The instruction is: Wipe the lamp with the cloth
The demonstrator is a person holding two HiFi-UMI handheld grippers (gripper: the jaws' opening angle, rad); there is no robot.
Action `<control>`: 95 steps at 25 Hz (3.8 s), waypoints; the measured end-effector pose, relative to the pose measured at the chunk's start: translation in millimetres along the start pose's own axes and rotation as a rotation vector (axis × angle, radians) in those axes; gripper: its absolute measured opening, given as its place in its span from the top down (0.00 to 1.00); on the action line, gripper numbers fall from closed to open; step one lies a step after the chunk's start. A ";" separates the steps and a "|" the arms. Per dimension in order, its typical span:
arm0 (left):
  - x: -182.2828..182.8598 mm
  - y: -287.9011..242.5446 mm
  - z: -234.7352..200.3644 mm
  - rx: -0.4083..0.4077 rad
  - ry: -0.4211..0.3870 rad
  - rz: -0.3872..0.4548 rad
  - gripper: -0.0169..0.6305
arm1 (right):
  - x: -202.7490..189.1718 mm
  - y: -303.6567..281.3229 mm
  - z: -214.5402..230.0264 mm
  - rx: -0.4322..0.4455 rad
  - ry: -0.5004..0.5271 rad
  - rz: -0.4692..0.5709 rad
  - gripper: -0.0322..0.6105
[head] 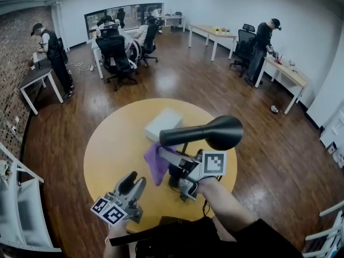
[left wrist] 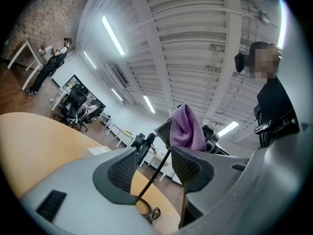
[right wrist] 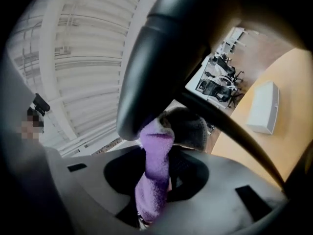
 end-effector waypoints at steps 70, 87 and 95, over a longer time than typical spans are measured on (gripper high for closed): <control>-16.7 -3.1 -22.2 0.009 0.047 -0.210 0.65 | -128.8 96.8 176.0 -0.574 0.957 -0.369 0.74; -21.5 10.1 -8.7 0.042 0.089 -0.176 0.65 | -126.2 117.7 178.9 -0.642 0.722 -0.411 0.76; -34.3 -12.9 -4.5 -0.051 0.120 -0.133 0.65 | -13.9 110.8 84.3 -0.631 0.753 -0.070 0.76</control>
Point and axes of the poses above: the fingertips, and each gripper's own axes: y backward along the fingers, z to its right, x out of its top, the point moved 8 cm from there along y, backward along the fingers, and after that the axes turned 10 degrees about z, right-handed, at the moved point
